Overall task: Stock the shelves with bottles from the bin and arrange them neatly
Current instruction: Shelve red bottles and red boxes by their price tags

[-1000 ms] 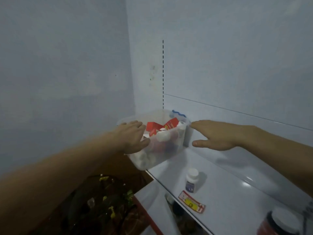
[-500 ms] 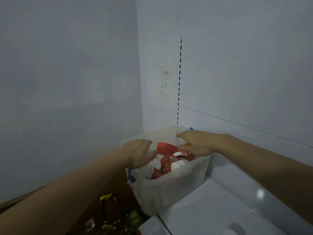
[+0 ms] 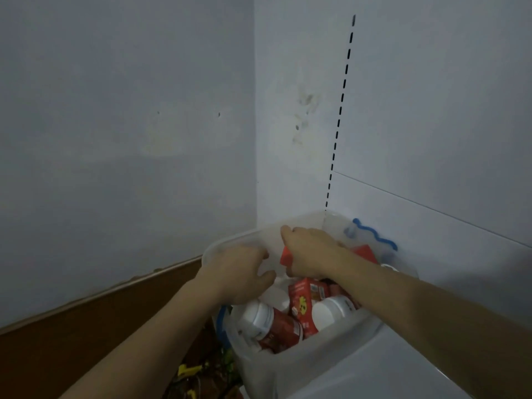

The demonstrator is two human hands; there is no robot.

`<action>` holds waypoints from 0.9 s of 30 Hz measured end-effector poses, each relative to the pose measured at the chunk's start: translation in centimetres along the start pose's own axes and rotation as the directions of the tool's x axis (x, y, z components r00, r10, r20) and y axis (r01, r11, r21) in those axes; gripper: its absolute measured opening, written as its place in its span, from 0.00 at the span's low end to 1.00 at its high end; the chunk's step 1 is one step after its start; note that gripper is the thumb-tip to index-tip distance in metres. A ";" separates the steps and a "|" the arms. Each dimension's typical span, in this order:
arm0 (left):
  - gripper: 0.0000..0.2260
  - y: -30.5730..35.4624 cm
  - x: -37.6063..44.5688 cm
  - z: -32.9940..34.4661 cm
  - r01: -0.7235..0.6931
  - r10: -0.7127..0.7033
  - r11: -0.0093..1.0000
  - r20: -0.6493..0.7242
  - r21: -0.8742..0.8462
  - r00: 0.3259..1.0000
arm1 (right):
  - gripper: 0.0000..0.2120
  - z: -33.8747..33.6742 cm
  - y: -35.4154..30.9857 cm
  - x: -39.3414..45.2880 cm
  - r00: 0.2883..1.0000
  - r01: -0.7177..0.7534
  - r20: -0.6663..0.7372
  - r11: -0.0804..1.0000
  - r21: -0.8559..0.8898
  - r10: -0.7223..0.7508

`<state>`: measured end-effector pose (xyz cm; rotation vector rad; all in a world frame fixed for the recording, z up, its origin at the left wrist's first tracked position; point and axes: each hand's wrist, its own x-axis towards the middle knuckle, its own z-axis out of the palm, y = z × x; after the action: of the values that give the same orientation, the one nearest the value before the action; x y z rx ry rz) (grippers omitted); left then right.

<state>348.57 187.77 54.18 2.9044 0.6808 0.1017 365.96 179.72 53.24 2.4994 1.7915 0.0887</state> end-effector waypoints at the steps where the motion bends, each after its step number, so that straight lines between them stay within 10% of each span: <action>1: 0.26 0.0 -0.1 -0.1 0.005 -0.006 1.000 -0.044 -0.028 0.999 | 0.26 -0.5 0.3 -0.3 0.999 -0.010 -0.035 0.999 0.036 0.012; 6: 0.35 0.1 -0.6 -0.4 0.018 -0.063 0.972 -0.187 -0.234 0.980 | 0.27 -4.1 1.4 -3.0 0.953 -0.042 -0.259 0.915 0.402 0.158; 10: 0.47 0.3 -1.1 -0.5 -0.085 -0.019 0.901 -0.234 -0.426 0.972 | 0.19 -6.7 -0.3 -5.6 0.930 0.131 -0.314 0.627 0.768 0.190; 18: 0.27 -0.3 -2.6 -0.5 -0.231 -0.136 0.718 -0.457 -0.657 0.879 | 0.12 -6.6 -3.9 -6.7 0.958 0.096 -0.126 0.127 0.987 0.257; 27: 0.31 -0.5 -2.4 -0.3 -0.201 -0.354 0.598 -0.481 -0.776 0.802 | 0.35 -1.6 -5.9 -6.9 0.895 0.222 0.201 0.789 0.573 -0.397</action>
<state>346.18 187.24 54.31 1.8894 0.6090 1.0694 358.03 175.07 54.27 2.2647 2.2852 -0.9032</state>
